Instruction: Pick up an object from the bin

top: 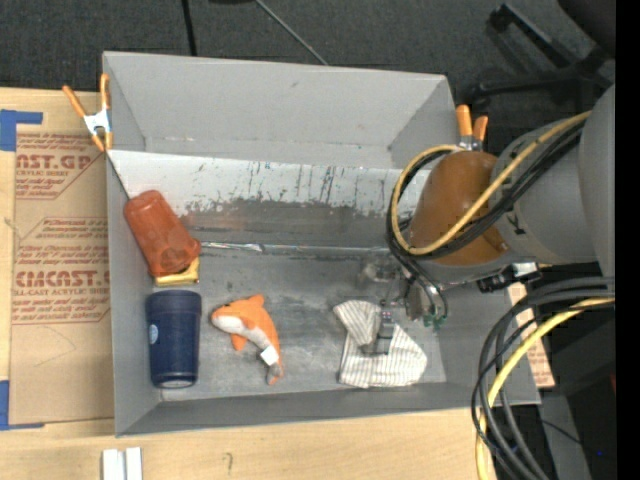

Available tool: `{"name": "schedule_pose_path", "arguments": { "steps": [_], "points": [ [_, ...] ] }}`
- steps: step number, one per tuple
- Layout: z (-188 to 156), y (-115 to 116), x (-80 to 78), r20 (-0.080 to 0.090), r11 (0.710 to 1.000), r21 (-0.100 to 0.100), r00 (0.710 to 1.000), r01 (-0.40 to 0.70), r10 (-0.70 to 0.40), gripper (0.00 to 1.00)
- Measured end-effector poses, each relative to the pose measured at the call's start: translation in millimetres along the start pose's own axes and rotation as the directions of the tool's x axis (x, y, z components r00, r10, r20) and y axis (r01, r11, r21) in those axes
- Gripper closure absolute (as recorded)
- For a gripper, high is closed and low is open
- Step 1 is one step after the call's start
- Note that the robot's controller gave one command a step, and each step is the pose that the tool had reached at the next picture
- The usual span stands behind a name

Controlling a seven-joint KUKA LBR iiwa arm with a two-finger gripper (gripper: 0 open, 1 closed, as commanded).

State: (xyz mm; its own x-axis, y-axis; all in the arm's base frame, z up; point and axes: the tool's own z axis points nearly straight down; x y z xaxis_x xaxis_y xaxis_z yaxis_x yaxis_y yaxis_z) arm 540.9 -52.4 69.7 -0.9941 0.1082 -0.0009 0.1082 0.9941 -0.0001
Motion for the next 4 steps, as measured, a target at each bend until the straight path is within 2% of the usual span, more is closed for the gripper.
{"name": "schedule_pose_path", "arguments": {
  "steps": [1,2,3,4],
  "points": [
    [0,0,-0.1,0.000,1.000,0.000,1.000,0.000,0.000,1.00],
    [0,0,-0.1,0.000,1.000,0.000,1.000,0.000,0.000,1.00],
    [-98,-10,-3.8,0.001,0.999,0.001,0.999,0.039,-0.039,1.00],
    [-98,-10,-3.8,0.001,0.999,0.001,0.999,0.039,-0.039,1.00]
  ]
}}
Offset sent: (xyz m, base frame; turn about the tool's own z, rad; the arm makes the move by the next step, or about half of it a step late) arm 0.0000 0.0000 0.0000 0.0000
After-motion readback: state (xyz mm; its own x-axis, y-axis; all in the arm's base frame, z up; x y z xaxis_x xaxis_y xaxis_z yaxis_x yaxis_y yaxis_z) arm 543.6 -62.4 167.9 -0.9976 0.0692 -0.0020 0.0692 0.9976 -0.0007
